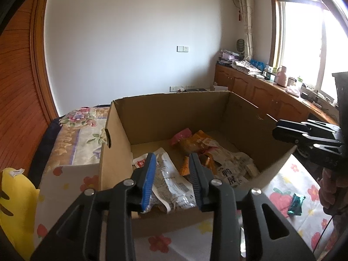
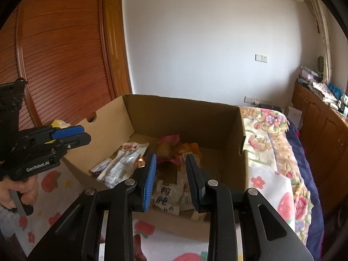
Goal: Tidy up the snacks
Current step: 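Move both tools back toward the teal wrapper on the cloth, then close the left tool on the white duck-neck pouch while the right tool grasps the teal wrapper, then carry both snacks over the cardboard box and open both tools to drop them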
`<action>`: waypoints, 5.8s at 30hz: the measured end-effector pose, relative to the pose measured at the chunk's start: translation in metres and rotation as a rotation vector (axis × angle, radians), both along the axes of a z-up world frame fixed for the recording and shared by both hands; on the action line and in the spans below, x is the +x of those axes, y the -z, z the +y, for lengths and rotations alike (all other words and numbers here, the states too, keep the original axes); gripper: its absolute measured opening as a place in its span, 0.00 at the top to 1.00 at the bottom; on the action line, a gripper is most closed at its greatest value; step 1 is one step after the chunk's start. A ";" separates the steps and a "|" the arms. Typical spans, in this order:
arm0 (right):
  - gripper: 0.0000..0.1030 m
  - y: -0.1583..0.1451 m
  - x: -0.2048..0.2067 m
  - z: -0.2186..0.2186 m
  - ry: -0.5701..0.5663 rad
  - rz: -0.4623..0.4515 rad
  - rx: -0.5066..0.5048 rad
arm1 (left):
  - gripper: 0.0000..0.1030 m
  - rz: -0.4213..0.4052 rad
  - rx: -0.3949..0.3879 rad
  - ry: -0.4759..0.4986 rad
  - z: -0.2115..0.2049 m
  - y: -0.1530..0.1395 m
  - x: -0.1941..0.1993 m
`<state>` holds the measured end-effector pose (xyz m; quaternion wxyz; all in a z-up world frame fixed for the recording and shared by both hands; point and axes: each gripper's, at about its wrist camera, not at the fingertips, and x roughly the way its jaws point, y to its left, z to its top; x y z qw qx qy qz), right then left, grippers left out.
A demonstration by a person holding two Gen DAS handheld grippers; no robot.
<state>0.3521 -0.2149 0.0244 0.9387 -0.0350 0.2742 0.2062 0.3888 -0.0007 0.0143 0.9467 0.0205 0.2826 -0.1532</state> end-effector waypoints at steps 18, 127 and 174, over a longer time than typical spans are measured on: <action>0.58 0.021 -0.099 -0.067 0.134 0.105 -0.016 | 0.53 0.021 0.088 0.158 -0.057 0.017 -0.087; 0.83 0.104 -0.090 -0.064 0.163 0.317 -0.128 | 0.81 0.226 0.036 0.297 -0.095 0.064 -0.093; 0.83 -0.032 -0.031 0.010 -0.045 0.010 -0.038 | 0.81 -0.067 0.023 0.118 -0.021 -0.055 -0.040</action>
